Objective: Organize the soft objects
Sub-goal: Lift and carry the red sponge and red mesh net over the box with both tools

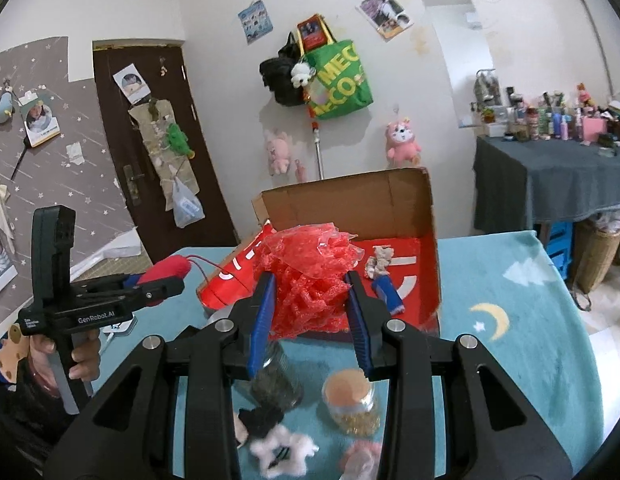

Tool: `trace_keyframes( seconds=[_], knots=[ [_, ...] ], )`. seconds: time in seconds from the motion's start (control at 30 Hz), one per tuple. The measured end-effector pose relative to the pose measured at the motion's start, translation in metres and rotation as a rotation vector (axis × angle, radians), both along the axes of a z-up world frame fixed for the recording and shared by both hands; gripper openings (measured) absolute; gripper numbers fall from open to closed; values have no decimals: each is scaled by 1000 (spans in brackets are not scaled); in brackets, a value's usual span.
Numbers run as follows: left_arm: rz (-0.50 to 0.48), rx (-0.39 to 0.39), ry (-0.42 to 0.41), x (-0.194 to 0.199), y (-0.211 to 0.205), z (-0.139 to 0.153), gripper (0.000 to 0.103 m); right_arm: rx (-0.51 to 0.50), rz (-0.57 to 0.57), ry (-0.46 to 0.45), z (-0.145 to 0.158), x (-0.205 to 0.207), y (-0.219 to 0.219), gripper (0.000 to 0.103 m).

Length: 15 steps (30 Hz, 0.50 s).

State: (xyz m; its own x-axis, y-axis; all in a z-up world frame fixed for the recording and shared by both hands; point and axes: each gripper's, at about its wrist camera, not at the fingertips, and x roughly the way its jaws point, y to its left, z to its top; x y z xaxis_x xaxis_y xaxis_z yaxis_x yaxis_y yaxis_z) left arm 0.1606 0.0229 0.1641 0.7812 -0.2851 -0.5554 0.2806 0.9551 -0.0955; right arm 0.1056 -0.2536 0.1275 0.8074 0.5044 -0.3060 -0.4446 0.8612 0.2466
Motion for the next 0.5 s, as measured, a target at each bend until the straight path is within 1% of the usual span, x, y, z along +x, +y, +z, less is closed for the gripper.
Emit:
trace_keyframes(
  seconds=[0.2,0.37,0.5],
  knots=[
    [-56,45,46,40,-9,-2,42,-71,70,66,5,51,12,33],
    [-114,104,97,76,-21,-12,42,-105,148,159,1,97,25,33],
    [-145,134,160,107,-26,-24,42,-171,180,227,-6,133,37,33]
  ],
)
